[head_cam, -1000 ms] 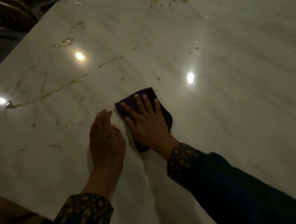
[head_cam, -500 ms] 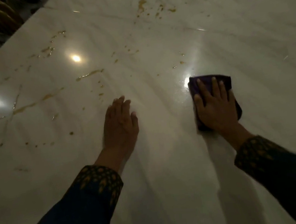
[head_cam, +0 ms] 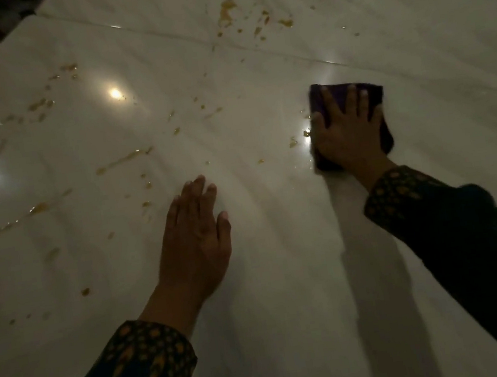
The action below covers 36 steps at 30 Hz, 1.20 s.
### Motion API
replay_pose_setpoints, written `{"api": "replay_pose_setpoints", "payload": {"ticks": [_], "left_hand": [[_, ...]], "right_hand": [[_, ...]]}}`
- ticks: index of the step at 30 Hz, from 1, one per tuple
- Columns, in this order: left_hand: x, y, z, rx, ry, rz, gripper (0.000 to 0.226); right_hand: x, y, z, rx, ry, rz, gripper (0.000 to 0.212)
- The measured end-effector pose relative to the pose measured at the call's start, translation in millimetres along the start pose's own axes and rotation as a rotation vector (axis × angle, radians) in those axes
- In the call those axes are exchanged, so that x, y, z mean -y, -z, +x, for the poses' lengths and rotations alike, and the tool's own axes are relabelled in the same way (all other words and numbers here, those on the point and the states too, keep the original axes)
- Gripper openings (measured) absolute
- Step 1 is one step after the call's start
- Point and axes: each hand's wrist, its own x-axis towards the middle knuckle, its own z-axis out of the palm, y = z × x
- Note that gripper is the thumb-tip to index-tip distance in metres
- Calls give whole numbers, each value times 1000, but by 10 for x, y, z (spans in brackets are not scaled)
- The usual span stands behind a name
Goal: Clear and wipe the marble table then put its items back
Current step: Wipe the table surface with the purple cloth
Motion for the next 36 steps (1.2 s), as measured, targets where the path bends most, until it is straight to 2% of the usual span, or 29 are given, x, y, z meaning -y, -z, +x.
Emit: {"api": "replay_pose_setpoints", "payload": {"ticks": [3, 6, 10, 12, 14, 16, 18, 20, 23, 26, 28, 32, 36], "left_hand": [[6, 5, 25, 10, 4, -31, 55], [22, -1, 35, -14, -9, -54, 53], [33, 13, 37, -24, -2, -87, 51], [24, -1, 38, -23, -6, -74, 52], [9, -6, 36, -27, -6, -66, 52], [13, 2, 37, -17, -5, -65, 52], [39, 2, 58, -11, -7, -66, 51], [47, -8, 37, 15, -5, -55, 51], [44, -18, 40, 35, -4, -65, 52], [56, 65, -70, 130, -4, -91, 61], [58, 144, -367, 164, -11, -110, 67], [164, 325, -1454, 198, -24, -52, 66], [295, 300, -1822, 166, -18, 2, 65]], "right_hand": [[488, -153, -123, 9, 194, -19, 61], [732, -293, -799, 47, 419, -35, 59], [218, -217, -1283, 47, 627, -58, 54], [-224, -107, -1075, -10, 547, -79, 54], [-530, 9, -749, -7, 360, -107, 58], [-536, 59, -414, 17, 196, -93, 61], [-279, -15, -237, 28, 117, -57, 63], [34, -111, -399, 23, 115, -24, 66], [321, -263, -1109, 23, 226, -21, 66], [176, -256, -2109, 80, 348, -41, 61], [-98, -168, -2431, 110, 383, -70, 58], [-407, -38, -1944, 54, 259, -108, 61], [23, -146, -1598, 86, 93, -71, 65]]}}
